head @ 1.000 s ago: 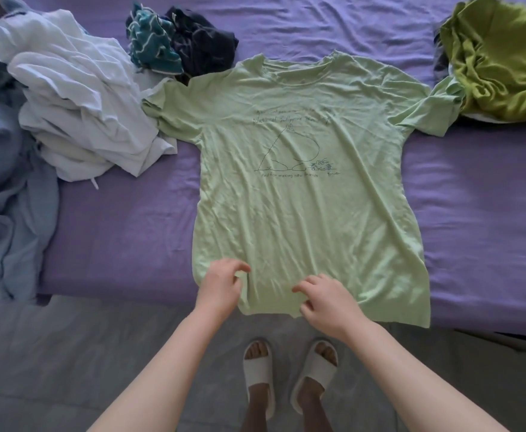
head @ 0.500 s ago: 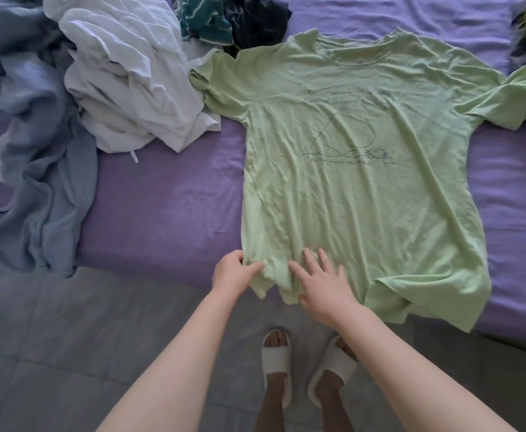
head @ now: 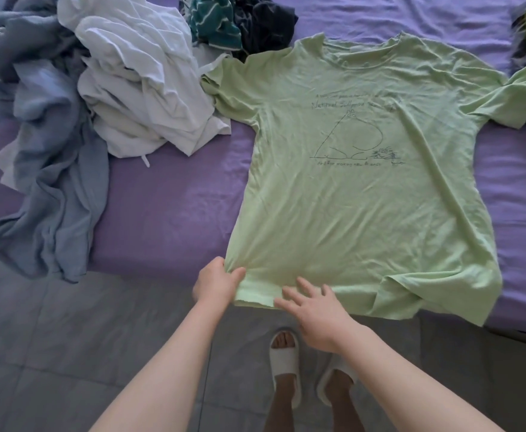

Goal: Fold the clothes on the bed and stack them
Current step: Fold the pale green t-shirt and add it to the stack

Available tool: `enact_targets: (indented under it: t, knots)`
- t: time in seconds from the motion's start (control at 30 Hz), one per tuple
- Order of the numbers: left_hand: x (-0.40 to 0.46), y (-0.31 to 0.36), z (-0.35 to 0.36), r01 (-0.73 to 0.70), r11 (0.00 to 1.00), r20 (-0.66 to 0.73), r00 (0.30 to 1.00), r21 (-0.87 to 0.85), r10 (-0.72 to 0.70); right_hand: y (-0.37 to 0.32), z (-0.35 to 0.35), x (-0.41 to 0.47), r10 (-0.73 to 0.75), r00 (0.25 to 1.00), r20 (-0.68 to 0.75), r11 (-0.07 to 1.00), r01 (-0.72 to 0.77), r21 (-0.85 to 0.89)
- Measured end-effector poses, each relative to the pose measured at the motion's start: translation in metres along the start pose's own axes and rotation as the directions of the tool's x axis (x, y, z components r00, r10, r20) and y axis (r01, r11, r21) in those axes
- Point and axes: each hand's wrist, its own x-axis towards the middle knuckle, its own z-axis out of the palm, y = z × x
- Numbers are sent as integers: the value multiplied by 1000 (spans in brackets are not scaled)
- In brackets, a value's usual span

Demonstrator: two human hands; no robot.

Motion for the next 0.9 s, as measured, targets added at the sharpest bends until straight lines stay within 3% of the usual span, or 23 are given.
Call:
enact_targets:
  t: [0.1,0.17,0.23,0.33,0.4,0.5,0.6,0.67,0.73,0.8,0.83,0.9]
  knots:
    - [-8,20,12,-53,985,-170,982,165,81,17,-3,-18,88,976,-197,970,-39,241]
    - [-15,40,24,-215,948,-215,940,233,266,41,-4,-36,236,880,-412,935,-91,342]
    - [-25,67,43,-440,848,-113,865,296,488,74,0,-59,399,749,-530,890,-176,420]
    - [-49,116,81,-712,647,133,693,272,708,124,8,-92,612,588,-529,777,-322,541]
    - [-68,147,108,-793,566,266,609,225,747,153,16,-110,721,469,-511,690,-410,597]
    - [-93,186,140,-838,526,379,539,147,752,187,28,-130,868,313,-385,496,-527,690]
    - [-108,215,157,-829,541,459,540,143,706,204,36,-136,909,321,-267,408,-553,726]
    - [-115,229,161,-779,596,494,604,197,626,209,38,-140,881,397,-258,443,-501,743]
    - [-119,237,162,-676,719,573,656,159,490,215,40,-150,852,444,-276,492,-504,710]
    - [-127,241,164,-600,795,691,613,92,383,224,44,-165,836,466,-290,537,-586,607]
    - [-131,244,165,-645,754,709,591,127,385,228,46,-173,833,476,-281,545,-626,558]
    - [-135,250,169,-725,645,613,630,243,477,234,50,-184,839,484,-249,537,-661,524]
